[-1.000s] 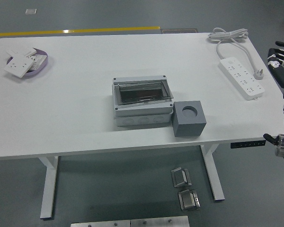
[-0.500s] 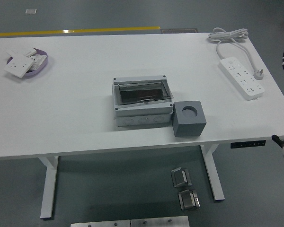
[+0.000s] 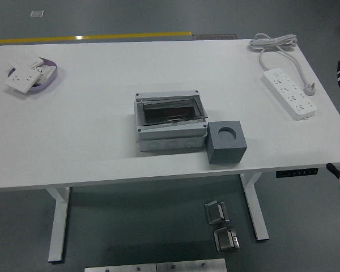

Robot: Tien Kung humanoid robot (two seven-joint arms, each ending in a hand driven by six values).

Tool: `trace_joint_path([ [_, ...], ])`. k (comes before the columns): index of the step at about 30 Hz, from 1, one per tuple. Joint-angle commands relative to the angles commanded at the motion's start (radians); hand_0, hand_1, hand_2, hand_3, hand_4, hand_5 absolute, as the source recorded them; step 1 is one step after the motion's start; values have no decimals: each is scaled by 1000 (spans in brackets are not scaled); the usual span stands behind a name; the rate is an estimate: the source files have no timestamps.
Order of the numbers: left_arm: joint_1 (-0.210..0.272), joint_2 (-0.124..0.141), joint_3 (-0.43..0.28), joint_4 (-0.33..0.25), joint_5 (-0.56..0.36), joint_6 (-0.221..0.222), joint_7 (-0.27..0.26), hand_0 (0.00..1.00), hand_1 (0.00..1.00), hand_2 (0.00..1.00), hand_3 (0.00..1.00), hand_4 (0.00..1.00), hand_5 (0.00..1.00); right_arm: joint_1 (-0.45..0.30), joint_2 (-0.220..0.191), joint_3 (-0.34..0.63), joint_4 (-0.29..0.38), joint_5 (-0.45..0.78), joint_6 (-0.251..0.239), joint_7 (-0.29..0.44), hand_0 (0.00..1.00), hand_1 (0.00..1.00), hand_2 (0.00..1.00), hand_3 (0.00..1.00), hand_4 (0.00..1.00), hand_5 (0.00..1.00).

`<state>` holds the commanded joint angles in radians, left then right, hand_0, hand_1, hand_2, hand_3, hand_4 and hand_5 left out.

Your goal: Pick up the cylinder from the cube,place it in the box,flap close box

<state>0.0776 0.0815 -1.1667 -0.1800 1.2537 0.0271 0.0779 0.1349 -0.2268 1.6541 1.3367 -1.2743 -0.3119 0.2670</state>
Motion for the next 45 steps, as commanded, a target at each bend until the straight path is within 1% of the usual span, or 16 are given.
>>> trace_joint_path([
  [14,0,-2,0,0,0,4,2,597,619,601,611,672,299,3,2,-21,-10,24,4,7,767,686,679,705,709,280],
  [15,0,-2,0,0,0,4,3,597,619,601,611,672,299,3,2,-21,-12,27,4,8,767,686,681,706,741,274],
  [26,-2,-7,-1,0,2,6,7,597,619,601,611,672,298,6,5,-23,-16,35,2,9,767,686,683,705,746,274],
  [45,-2,-4,-4,0,4,3,10,597,619,602,611,671,300,7,14,-26,-17,30,1,9,768,688,682,703,752,278],
])
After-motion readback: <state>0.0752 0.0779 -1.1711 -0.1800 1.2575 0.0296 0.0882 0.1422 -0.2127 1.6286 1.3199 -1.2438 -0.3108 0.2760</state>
